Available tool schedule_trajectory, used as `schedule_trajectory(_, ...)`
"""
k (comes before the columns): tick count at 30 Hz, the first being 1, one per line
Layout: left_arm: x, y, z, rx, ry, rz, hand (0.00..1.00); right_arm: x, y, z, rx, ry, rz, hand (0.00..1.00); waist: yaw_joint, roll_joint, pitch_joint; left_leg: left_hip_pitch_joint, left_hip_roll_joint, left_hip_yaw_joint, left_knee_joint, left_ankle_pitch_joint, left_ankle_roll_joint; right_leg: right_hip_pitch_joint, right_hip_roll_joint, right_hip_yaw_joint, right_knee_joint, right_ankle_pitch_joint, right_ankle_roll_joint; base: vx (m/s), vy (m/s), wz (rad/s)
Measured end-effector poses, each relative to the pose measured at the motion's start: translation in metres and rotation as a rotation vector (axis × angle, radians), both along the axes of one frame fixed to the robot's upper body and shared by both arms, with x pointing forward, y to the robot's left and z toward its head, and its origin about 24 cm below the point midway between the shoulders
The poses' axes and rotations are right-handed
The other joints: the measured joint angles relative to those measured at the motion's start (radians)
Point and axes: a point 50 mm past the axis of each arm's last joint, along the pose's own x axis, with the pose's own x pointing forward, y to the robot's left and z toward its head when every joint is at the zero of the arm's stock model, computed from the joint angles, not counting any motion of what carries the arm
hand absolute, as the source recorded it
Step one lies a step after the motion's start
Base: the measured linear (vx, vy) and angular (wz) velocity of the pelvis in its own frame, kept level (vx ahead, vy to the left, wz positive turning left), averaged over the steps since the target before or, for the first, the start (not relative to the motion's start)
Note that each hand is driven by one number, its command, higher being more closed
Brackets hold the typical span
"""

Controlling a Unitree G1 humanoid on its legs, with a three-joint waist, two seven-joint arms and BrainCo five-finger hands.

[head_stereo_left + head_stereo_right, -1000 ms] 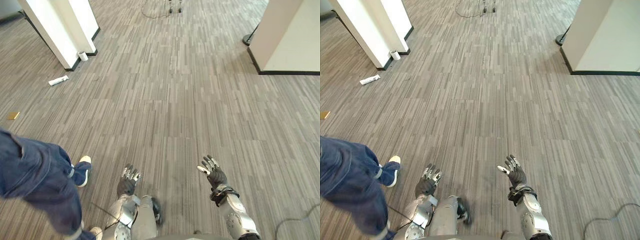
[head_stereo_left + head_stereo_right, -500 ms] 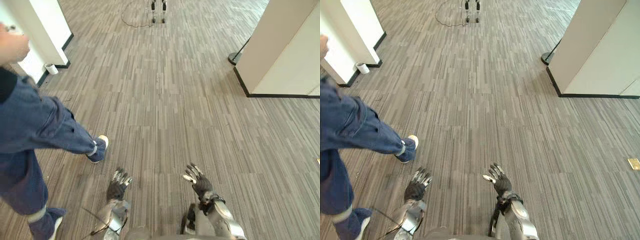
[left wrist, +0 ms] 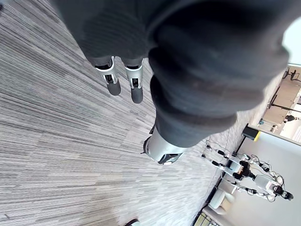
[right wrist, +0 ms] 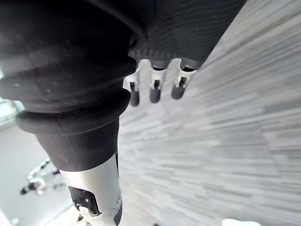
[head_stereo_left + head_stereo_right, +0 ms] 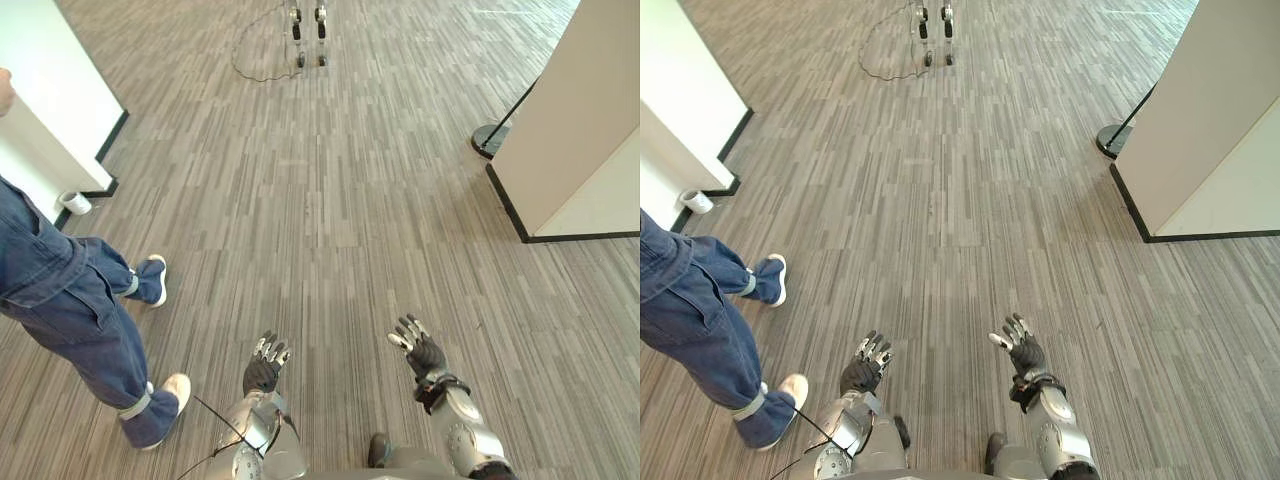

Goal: Organize washtable

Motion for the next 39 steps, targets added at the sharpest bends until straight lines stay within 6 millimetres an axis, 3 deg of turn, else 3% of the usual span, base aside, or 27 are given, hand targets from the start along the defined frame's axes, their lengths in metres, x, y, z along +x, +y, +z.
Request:
schedule_trajectory(2, -0.004, 0.005, 0.003, -0.008, -0.007, 0.059, 0.00, 0.002, 0.001, 0.002, -0.001, -0.007, 0.004, 0.00, 0.006, 0.005, -0.002, -0.043, -0.060, -0.010, -0.379, 0.063, -0.086, 0.053, -0.016, 0.008, -0.011, -0.060, 0.036, 0.71, 0.193, -0.40)
schedule_trajectory(3, -0.012, 0.011, 0.004, -0.009, -0.002, 0.101, 0.00, -0.001, 0.002, -0.001, -0.002, 0.005, 0.007, 0.00, 0.018, 0.016, -0.004, -0.044, -0.084, -0.034, -0.544, 0.170, -0.107, 0.095, -0.033, 0.025, -0.010, -0.110, 0.073, 0.72, 0.293, -0.51)
schedule_trajectory(4, -0.018, 0.016, 0.002, 0.003, 0.020, 0.132, 0.00, -0.007, 0.006, -0.008, -0.002, 0.040, 0.024, 0.00, 0.038, -0.013, -0.015, -0.039, -0.118, -0.040, -0.484, 0.249, -0.037, 0.122, -0.069, 0.036, 0.014, -0.146, 0.099, 0.73, 0.292, -0.46)
schedule_trajectory(5, -0.019, 0.019, 0.002, 0.007, 0.023, 0.147, 0.00, -0.008, 0.009, -0.009, 0.000, 0.049, 0.035, 0.00, 0.042, -0.027, -0.020, -0.049, -0.129, -0.036, -0.433, 0.207, 0.017, 0.120, -0.093, 0.032, 0.047, -0.152, 0.106, 0.76, 0.309, -0.29)
schedule_trajectory(7, -0.017, 0.027, 0.006, 0.031, 0.011, 0.167, 0.00, -0.008, 0.017, -0.009, -0.003, 0.049, 0.069, 0.00, 0.053, -0.050, -0.022, -0.034, -0.144, -0.002, -0.285, 0.048, 0.086, 0.007, -0.178, 0.028, 0.409, -0.148, 0.103, 0.94, 0.410, -0.06)
schedule_trajectory(9, -0.015, 0.031, 0.009, 0.069, 0.001, 0.145, 0.00, -0.007, 0.029, -0.008, 0.020, 0.043, 0.086, 0.00, 0.044, -0.081, -0.018, 0.058, -0.191, 0.015, -0.300, -0.024, 0.108, -0.122, -0.249, 0.020, 0.763, -0.063, 0.085, 0.71, 0.298, 0.02)
schedule_trajectory(12, -0.016, 0.037, 0.013, 0.137, -0.010, 0.097, 0.00, -0.016, 0.038, -0.011, 0.036, 0.054, 0.106, 0.00, 0.020, -0.072, -0.018, 0.300, -0.226, 0.006, -0.438, -0.089, 0.099, -0.249, -0.223, -0.029, 1.052, -0.074, 0.061, 0.64, 0.124, 0.03)
schedule_trajectory(16, -0.004, 0.024, 0.019, 0.156, -0.057, -0.010, 0.00, -0.040, 0.030, -0.024, 0.040, 0.115, 0.081, 0.00, -0.045, -0.075, -0.025, 0.472, -0.253, -0.080, -0.597, -0.117, 0.070, -0.466, -0.168, -0.115, 0.850, -0.139, 0.045, 0.60, 0.009, 0.62)
schedule_trajectory(17, 0.003, 0.015, 0.019, 0.147, -0.071, -0.058, 0.00, -0.047, 0.027, -0.029, 0.040, 0.145, 0.065, 0.00, -0.064, -0.074, -0.025, 0.515, -0.251, -0.104, -0.628, -0.128, 0.057, -0.520, -0.157, -0.115, 0.627, -0.112, 0.061, 0.63, -0.091, 0.89)
schedule_trajectory(19, 0.008, 0.001, 0.016, 0.135, -0.066, -0.113, 0.00, -0.049, 0.024, -0.031, 0.039, 0.164, 0.063, 0.00, -0.080, -0.078, -0.026, 0.639, -0.255, -0.126, -0.696, -0.166, -0.017, -0.568, -0.180, -0.162, 0.180, 0.035, 0.113, 0.81, -0.165, 0.67)
schedule_trajectory(21, 0.006, -0.004, 0.010, 0.131, -0.039, -0.142, 0.00, -0.049, 0.028, -0.029, 0.049, 0.159, 0.074, 0.00, -0.084, -0.076, -0.041, 0.723, -0.242, -0.144, -0.694, -0.197, -0.073, -0.617, -0.180, -0.165, 0.164, 0.048, 0.108, 0.75, -0.184, 0.48)
schedule_trajectory(22, 0.003, -0.004, 0.008, 0.135, -0.027, -0.147, 0.00, -0.051, 0.030, -0.030, 0.058, 0.164, 0.072, 0.00, -0.088, -0.092, -0.055, 0.724, -0.241, -0.156, -0.643, -0.203, -0.083, -0.616, -0.177, -0.160, 0.164, 0.042, 0.090, 0.93, -0.250, 0.44)
schedule_trajectory(23, -0.001, -0.006, 0.002, 0.126, 0.002, -0.149, 0.00, -0.051, 0.028, -0.030, 0.054, 0.167, 0.070, 0.00, -0.081, -0.083, -0.068, 0.699, -0.204, -0.179, -0.514, -0.203, -0.084, -0.614, -0.147, -0.118, 0.203, 0.169, 0.001, 1.10, -0.368, 0.39)
schedule_trajectory(24, -0.006, -0.017, -0.003, 0.088, 0.026, -0.151, 0.00, -0.047, 0.019, -0.028, 0.028, 0.154, 0.062, 0.00, -0.081, -0.005, -0.091, 0.553, -0.084, -0.204, -0.187, -0.103, -0.101, -0.593, -0.086, -0.145, 0.248, 0.223, -0.025, 0.88, -0.328, 0.23)
schedule_trajectory(25, -0.007, -0.020, -0.004, 0.076, 0.028, -0.151, 0.00, -0.044, 0.015, -0.027, 0.013, 0.146, 0.064, 0.00, -0.077, 0.030, -0.082, 0.506, -0.035, -0.206, -0.062, 0.000, -0.096, -0.565, -0.055, -0.159, 0.257, 0.225, -0.029, 1.04, -0.328, -0.15)
schedule_trajectory(26, -0.012, -0.026, -0.009, 0.043, 0.055, -0.133, 0.00, -0.038, 0.012, -0.025, -0.016, 0.134, 0.078, 0.00, -0.058, 0.098, -0.078, 0.427, 0.061, -0.210, 0.124, 0.283, -0.103, -0.498, 0.019, -0.156, 0.241, 0.184, -0.049, 0.69, -0.154, -0.50)
schedule_trajectory(27, -0.013, -0.029, -0.011, 0.027, 0.068, -0.129, 0.00, -0.035, 0.009, -0.023, -0.030, 0.125, 0.080, 0.00, -0.047, 0.113, -0.072, 0.380, 0.101, -0.205, 0.229, 0.294, -0.097, -0.460, 0.053, -0.151, 0.222, 0.165, -0.055, 1.01, -0.160, -0.77)
schedule_trajectory(28, -0.010, -0.030, -0.010, 0.005, 0.067, -0.121, 0.00, -0.024, 0.009, -0.017, -0.043, 0.099, 0.070, 0.00, -0.027, 0.122, -0.043, 0.270, 0.146, -0.199, 0.457, 0.214, 0.001, -0.330, 0.096, -0.124, 0.174, 0.141, -0.065, 0.81, -0.121, -0.53)
schedule_trajectory(29, -0.007, -0.028, -0.008, 0.008, 0.058, -0.114, 0.00, -0.021, 0.011, -0.015, -0.041, 0.089, 0.067, 0.00, -0.024, 0.102, -0.027, 0.236, 0.140, -0.192, 0.503, 0.178, 0.020, -0.274, 0.098, -0.108, 0.150, 0.132, -0.066, 0.92, -0.144, -0.47)
schedule_trajectory(30, -0.005, -0.022, -0.006, 0.015, 0.046, -0.088, 0.00, -0.014, 0.017, -0.010, -0.029, 0.063, 0.064, 0.00, -0.020, 0.059, -0.009, 0.168, 0.116, -0.169, 0.513, 0.119, 0.032, -0.173, 0.093, -0.083, 0.091, 0.127, -0.072, 0.72, -0.102, -0.33)
schedule_trajectory(31, -0.006, -0.018, -0.005, 0.020, 0.037, -0.066, 0.00, -0.009, 0.022, -0.005, -0.015, 0.035, 0.064, 0.00, -0.014, 0.024, -0.009, 0.097, 0.091, -0.142, 0.440, 0.072, 0.019, -0.103, 0.083, -0.064, 0.041, 0.120, -0.077, 0.70, -0.079, -0.39)
schedule_trajectory(34, -0.002, -0.014, 0.000, 0.030, 0.017, -0.037, 0.00, -0.001, 0.025, 0.003, -0.008, -0.012, 0.065, 0.00, 0.011, -0.003, 0.001, -0.004, 0.051, -0.091, 0.113, 0.026, -0.015, -0.004, 0.056, -0.035, -0.010, 0.056, -0.042, 0.62, 0.039, -0.54)
schedule_trajectory(35, -0.002, -0.014, 0.001, 0.027, 0.018, -0.025, 0.00, -0.003, 0.023, 0.002, -0.010, -0.005, 0.060, 0.00, 0.010, -0.003, 0.005, -0.013, 0.001, -0.100, -0.163, 0.047, -0.049, 0.034, 0.034, -0.038, -0.010, 0.011, -0.003, 0.65, 0.173, -0.23)
schedule_trajectory(36, -0.004, -0.011, 0.004, 0.022, 0.008, 0.006, 0.00, -0.009, 0.022, -0.003, -0.007, 0.015, 0.055, 0.00, 0.005, -0.003, 0.001, 0.009, -0.044, -0.119, -0.456, 0.100, -0.123, 0.061, 0.016, -0.035, -0.006, -0.035, 0.026, 0.62, 0.203, -0.16)
schedule_trajectory(37, -0.006, -0.010, 0.005, 0.019, 0.009, 0.028, 0.00, -0.012, 0.020, -0.005, -0.010, 0.027, 0.053, 0.00, 0.003, 0.005, -0.002, 0.016, -0.057, -0.134, -0.564, 0.125, -0.154, 0.081, 0.011, -0.031, -0.001, -0.058, 0.043, 0.62, 0.276, -0.25)
schedule_trajectory(38, -0.010, -0.006, 0.005, 0.024, 0.013, 0.057, 0.00, -0.019, 0.020, -0.011, -0.011, 0.058, 0.055, 0.00, 0.011, 0.017, -0.009, 0.014, -0.067, -0.157, -0.596, 0.202, -0.125, 0.104, -0.007, -0.014, 0.048, -0.127, 0.074, 0.77, 0.394, -0.45)
schedule_trajectory(39, -0.013, 0.000, 0.004, 0.037, 0.025, 0.077, 0.00, -0.024, 0.025, -0.016, -0.003, 0.087, 0.064, 0.00, 0.028, -0.013, -0.024, 0.015, -0.099, -0.153, -0.507, 0.238, -0.093, 0.093, -0.064, 0.010, 0.147, -0.197, 0.092, 0.79, 0.394, -0.63)
